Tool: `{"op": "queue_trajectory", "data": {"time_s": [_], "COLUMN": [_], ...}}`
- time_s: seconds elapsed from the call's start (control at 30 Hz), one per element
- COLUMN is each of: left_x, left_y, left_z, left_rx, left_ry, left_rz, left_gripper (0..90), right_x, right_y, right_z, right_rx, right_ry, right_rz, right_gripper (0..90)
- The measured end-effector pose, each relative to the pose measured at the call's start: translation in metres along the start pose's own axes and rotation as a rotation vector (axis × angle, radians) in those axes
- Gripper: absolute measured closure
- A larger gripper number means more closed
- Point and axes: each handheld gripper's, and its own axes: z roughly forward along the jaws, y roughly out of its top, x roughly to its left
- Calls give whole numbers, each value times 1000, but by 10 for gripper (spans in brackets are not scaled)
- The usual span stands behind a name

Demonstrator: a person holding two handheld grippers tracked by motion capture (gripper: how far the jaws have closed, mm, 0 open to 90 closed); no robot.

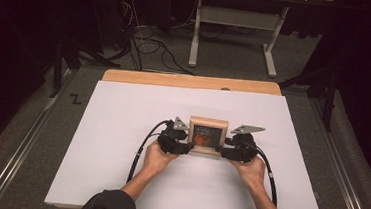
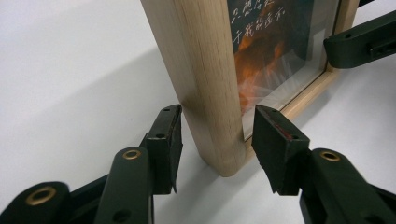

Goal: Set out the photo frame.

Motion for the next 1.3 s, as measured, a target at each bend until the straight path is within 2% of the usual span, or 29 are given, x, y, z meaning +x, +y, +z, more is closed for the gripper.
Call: {"op": "queue_trajectory", "data": {"time_s": [0.33,0.63,1.17,1.3], "left_x": [1,-1,-5,-7], "left_y": [-1,1,3,3], "left_z": [-5,-15,-36,-40], "left_rx": [-10,-45,-91,-92], "left_ry": [8,13,1,-7], "left_rz": [-2,-4,-1,3], "left_gripper": [473,445,437,437], "right_x": [0,0,0,-4], "right_y": [0,0,-7,-12], "right_z": [-6,-15,-42,-51], "right_rx": [-9,-33,-92,-108], "right_ry": [-3,-27,-46,-43], "right_rz": [-1,-11,-23,-1], "right_gripper": [440,418,408,408]}}
